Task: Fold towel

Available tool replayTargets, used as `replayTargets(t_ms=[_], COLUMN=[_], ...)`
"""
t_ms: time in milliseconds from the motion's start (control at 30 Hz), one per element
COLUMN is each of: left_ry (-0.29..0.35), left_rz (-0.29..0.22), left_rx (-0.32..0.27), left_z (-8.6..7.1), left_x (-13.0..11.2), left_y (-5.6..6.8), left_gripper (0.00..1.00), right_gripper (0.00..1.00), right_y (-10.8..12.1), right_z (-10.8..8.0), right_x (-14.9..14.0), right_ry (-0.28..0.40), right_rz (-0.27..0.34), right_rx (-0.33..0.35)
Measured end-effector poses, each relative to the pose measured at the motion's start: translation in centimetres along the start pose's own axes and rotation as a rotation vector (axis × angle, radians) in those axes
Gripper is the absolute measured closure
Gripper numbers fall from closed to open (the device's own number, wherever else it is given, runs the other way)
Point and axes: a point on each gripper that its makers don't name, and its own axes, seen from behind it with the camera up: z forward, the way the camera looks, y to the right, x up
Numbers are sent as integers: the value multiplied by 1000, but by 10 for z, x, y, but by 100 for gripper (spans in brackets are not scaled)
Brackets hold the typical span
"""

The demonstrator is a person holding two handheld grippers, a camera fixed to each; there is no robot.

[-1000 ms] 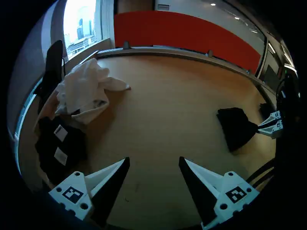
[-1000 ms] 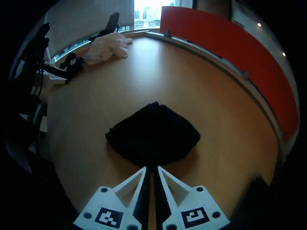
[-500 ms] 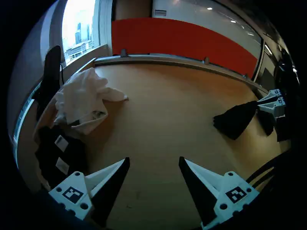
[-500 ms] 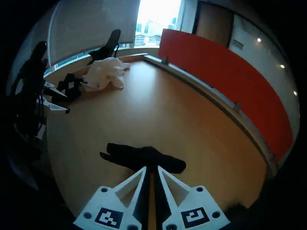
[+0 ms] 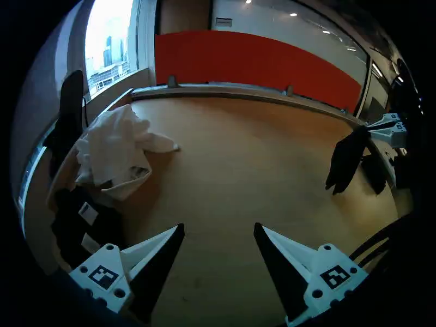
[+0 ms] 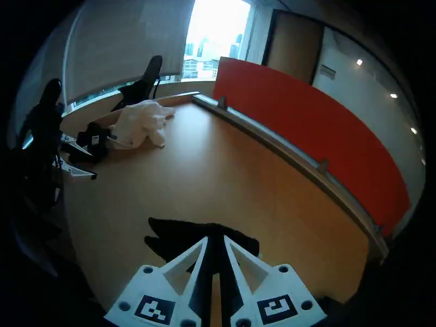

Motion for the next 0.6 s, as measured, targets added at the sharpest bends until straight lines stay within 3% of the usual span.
replayTargets(t_ms=[600], left_ry=[-11], left_rz=[15], left_rx=[-1], left_z=[6], left_x=[2], left_y=[7], left_gripper=[5], right_gripper=[95], right_y=[72], right_z=[-35], right_x=[-35], right_ry=[-10], right_rz=[118], right_rx=[-54])
